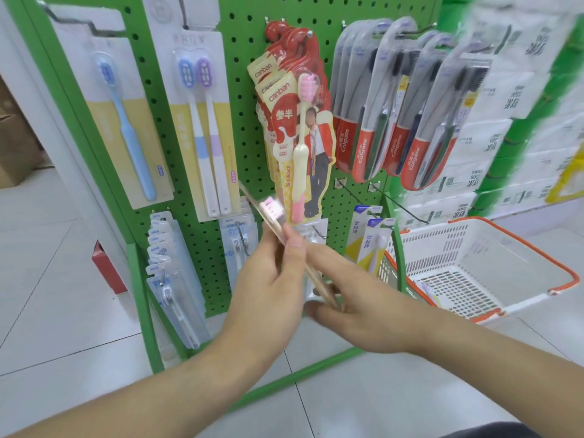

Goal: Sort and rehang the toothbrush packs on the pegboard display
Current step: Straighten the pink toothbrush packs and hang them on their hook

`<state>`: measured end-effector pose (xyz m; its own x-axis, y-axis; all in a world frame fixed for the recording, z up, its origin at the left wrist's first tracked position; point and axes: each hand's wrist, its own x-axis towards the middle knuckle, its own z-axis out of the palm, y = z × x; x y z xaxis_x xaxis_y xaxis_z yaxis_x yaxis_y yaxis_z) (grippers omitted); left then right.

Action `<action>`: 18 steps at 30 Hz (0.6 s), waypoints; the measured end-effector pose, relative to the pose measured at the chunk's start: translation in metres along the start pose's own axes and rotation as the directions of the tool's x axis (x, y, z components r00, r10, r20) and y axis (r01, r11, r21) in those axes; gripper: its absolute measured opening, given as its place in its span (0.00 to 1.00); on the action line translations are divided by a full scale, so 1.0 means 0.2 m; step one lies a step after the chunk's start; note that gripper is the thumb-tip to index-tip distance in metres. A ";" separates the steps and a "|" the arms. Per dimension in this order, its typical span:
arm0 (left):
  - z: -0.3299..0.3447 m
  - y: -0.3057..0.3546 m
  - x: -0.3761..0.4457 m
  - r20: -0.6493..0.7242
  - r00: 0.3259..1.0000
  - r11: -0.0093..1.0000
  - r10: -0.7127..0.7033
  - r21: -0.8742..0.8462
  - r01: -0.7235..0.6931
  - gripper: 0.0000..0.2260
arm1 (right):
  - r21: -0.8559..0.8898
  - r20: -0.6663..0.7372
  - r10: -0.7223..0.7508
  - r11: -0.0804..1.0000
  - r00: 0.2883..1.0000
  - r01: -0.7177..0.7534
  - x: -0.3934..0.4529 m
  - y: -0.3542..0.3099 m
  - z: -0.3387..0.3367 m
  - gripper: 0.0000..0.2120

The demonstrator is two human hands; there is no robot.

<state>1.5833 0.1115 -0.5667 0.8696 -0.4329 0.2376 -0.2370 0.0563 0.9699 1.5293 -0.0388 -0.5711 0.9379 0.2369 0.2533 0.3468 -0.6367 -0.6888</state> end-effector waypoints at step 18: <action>0.06 0.16 0.09 0.010 0.955 0.954 0.297 0.040 -0.297 0.21 | -0.012 -0.693 -0.095 0.993 0.715 0.120 0.09 0.03 -0.10 0.36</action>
<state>1.5857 0.0954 -0.5327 0.7556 -0.4061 0.5140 -0.5015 0.1461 0.8527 1.5475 -0.0532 -0.5567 0.6386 -0.2790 0.7172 0.4568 -0.6125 -0.6451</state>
